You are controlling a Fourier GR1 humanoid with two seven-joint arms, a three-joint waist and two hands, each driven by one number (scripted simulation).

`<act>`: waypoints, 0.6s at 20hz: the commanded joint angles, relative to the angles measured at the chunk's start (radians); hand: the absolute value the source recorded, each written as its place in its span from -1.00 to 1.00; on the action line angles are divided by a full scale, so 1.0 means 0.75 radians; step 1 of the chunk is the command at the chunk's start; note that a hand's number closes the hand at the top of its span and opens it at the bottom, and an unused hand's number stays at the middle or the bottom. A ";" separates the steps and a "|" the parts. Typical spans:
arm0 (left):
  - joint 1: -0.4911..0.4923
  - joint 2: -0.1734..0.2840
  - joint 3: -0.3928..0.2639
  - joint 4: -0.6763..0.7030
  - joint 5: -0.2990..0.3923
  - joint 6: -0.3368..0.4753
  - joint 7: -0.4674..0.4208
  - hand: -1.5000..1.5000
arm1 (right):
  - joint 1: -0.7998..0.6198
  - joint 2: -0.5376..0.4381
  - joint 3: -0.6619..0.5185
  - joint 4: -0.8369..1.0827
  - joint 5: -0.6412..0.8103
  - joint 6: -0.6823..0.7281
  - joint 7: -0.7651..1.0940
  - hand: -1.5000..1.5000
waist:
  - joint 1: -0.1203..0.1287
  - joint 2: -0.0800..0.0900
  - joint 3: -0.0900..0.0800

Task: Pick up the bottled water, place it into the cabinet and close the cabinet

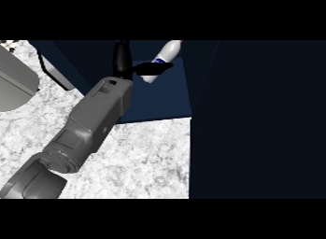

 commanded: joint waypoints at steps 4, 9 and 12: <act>-0.006 -0.008 0.094 -0.082 0.072 -0.206 -0.144 -1.00 | 0.060 -0.031 -0.032 -0.056 -0.072 0.053 -0.017 -1.00 | 0.025 -0.019 0.001; -0.014 -0.058 0.098 -0.075 0.055 -0.258 -0.140 -1.00 | 0.065 -0.007 0.001 -0.157 -0.109 -0.009 0.101 -1.00 | 0.069 -0.027 0.002; 0.049 -0.073 0.068 -0.151 0.089 -0.242 -0.135 -1.00 | 0.047 0.042 0.091 -0.127 -0.004 -0.024 0.103 -1.00 | 0.071 -0.037 0.002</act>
